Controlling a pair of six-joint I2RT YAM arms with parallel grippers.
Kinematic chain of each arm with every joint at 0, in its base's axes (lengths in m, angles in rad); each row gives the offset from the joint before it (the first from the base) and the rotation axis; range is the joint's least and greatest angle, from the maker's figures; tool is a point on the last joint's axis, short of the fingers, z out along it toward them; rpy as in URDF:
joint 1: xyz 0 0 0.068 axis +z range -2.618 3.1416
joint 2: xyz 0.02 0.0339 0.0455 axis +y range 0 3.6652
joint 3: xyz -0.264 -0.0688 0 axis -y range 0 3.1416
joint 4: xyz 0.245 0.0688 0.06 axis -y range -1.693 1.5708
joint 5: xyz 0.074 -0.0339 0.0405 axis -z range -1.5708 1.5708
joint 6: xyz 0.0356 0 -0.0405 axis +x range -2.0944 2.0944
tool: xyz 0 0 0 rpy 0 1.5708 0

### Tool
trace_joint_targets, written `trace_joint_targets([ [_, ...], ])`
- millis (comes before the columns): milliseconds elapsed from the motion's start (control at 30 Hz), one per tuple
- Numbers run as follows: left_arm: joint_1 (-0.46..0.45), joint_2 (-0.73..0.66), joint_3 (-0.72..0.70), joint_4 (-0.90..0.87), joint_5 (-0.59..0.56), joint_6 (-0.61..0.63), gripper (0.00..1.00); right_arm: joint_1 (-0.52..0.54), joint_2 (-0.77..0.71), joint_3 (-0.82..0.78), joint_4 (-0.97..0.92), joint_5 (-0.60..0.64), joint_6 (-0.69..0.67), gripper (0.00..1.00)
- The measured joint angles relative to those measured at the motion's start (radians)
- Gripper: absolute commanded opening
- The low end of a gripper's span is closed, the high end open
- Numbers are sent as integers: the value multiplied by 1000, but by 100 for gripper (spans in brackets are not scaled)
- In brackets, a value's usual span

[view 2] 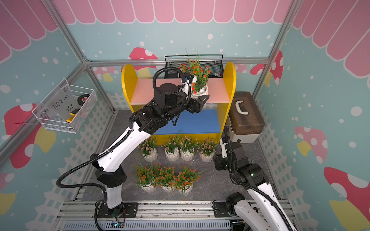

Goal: Place the baby's breath potted plants on the rack by color
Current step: Place the baby's breath potted plant on the rack.

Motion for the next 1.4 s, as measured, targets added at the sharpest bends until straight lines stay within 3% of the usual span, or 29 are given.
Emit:
trace_joint_targets([
  [200,41,86,96,-1,7,-4,57,0,-9,0,0,0,0,50],
  [700,109,141,98,44,44,-19,61,0,-11,0,0,1,0,51],
  [933,119,169,99,79,70,-27,69,0,-11,0,0,3,0,51],
  [1133,129,182,103,103,86,-45,87,0,-11,0,0,5,1,53],
  [1400,140,189,108,133,107,-48,99,0,-11,0,0,9,2,57],
])
